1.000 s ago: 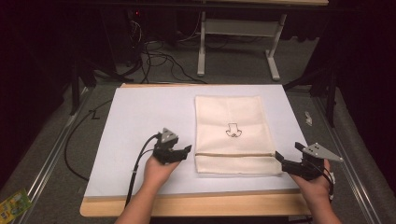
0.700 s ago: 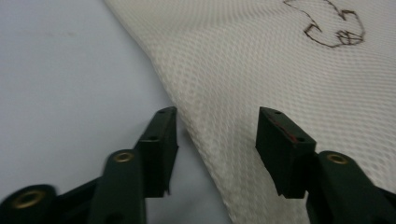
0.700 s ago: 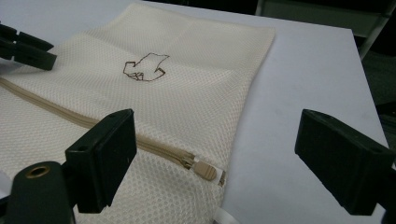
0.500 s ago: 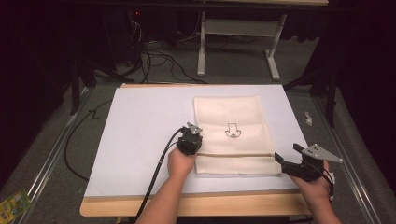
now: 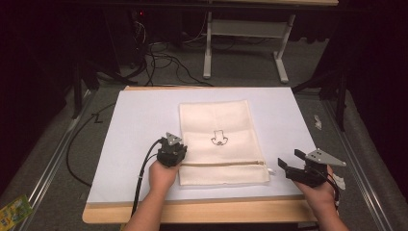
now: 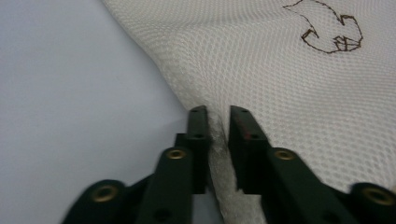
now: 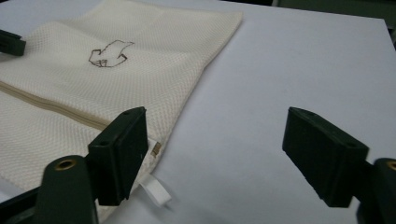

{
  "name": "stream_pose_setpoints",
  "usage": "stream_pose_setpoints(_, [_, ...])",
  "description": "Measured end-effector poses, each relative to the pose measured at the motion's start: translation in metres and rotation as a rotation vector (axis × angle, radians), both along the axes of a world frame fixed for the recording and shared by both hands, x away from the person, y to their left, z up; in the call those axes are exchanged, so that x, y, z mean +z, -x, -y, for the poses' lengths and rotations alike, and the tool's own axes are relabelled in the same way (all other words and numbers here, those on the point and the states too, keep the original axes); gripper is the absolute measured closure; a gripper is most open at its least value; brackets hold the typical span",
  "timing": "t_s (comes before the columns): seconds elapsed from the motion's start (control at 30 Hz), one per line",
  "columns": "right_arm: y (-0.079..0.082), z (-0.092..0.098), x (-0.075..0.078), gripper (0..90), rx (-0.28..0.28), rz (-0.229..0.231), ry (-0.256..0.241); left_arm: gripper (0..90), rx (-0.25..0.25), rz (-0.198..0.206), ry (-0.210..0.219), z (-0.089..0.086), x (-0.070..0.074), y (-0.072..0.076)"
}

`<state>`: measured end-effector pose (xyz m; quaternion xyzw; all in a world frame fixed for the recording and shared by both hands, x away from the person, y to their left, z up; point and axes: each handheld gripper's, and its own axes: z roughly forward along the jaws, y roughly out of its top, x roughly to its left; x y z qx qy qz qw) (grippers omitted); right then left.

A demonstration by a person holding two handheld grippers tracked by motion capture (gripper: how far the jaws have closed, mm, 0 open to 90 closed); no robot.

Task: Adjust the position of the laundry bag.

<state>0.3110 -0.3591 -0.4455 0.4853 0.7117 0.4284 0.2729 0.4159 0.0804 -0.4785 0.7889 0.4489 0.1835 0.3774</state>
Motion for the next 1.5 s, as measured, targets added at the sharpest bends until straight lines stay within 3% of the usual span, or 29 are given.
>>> stream_pose_setpoints(0.07, [0.001, -0.003, 0.000, 30.6, 0.013, -0.005, -0.015, 58.9, 0.004, 0.022, -0.004, -0.005, 0.009, 0.009])
stream_pose_setpoints(0.17, [0.001, -0.006, 0.000, 46.8, 0.048, -0.020, -0.031, 46.1, -0.022, 0.040, 0.075, -0.021, 0.027, 0.034])
stream_pose_setpoints(0.27, [-0.002, -0.012, 0.001, 75.8, 0.058, -0.035, -0.010, 43.3, -0.035, 0.079, 0.106, -0.036, 0.032, 0.062])
stream_pose_setpoints(0.3, [-0.004, -0.015, 0.002, 90.0, 0.056, -0.050, 0.005, 43.7, -0.033, 0.088, 0.122, -0.041, 0.030, 0.068])
stream_pose_setpoints(0.37, [-0.008, -0.023, 0.006, 90.0, 0.055, -0.082, 0.002, 44.4, -0.025, 0.088, 0.149, -0.049, 0.021, 0.075])
stream_pose_setpoints(0.43, [-0.014, -0.032, 0.015, 90.0, 0.059, -0.092, 0.013, 43.3, -0.013, 0.037, 0.162, -0.055, 0.019, 0.072])
stream_pose_setpoints(0.5, [-0.023, -0.040, 0.025, 90.0, 0.056, -0.096, 0.031, 42.6, 0.002, 0.062, 0.186, -0.058, 0.020, 0.070])
stream_pose_setpoints(0.57, [-0.031, -0.046, 0.026, 90.0, 0.055, -0.114, 0.004, 43.5, -0.010, 0.062, 0.171, -0.056, 0.018, 0.070])
stream_pose_setpoints(0.63, [-0.036, -0.050, 0.014, 90.0, 0.056, -0.154, -0.011, 44.4, -0.040, 0.070, 0.140, -0.052, 0.017, 0.071])
stream_pose_setpoints(0.67, [-0.037, -0.052, 0.008, 90.0, 0.055, -0.172, 0.005, 44.5, -0.070, 0.078, 0.114, -0.047, 0.017, 0.072])
stream_pose_setpoints(0.7, [-0.037, -0.054, -0.003, 90.0, 0.062, -0.193, 0.052, 44.4, -0.084, 0.084, 0.099, -0.044, 0.017, 0.073])
stream_pose_setpoints(0.77, [-0.035, -0.051, -0.013, 90.0, 0.049, -0.221, 0.060, 44.2, -0.110, 0.104, 0.067, -0.040, 0.019, 0.073])
stream_pose_setpoints(0.97, [-0.035, -0.043, -0.024, 90.0, 0.046, -0.266, 0.035, 44.1, -0.120, 0.099, 0.073, -0.037, 0.018, 0.072])
stream_pose_setpoints(1.17, [-0.039, -0.043, -0.026, 90.0, 0.049, -0.280, -0.046, 44.9, -0.153, 0.084, 0.054, -0.033, 0.016, 0.073])
stream_pose_setpoints(1.4, [-0.036, -0.049, -0.023, 90.0, 0.079, -0.271, -0.037, 44.7, -0.172, 0.072, 0.024, -0.028, 0.012, 0.073])
stream_pose_setpoints(1.5, [-0.035, -0.051, -0.021, 90.0, 0.100, -0.266, -0.061, 44.7, -0.180, 0.075, 0.022, -0.027, 0.012, 0.073])
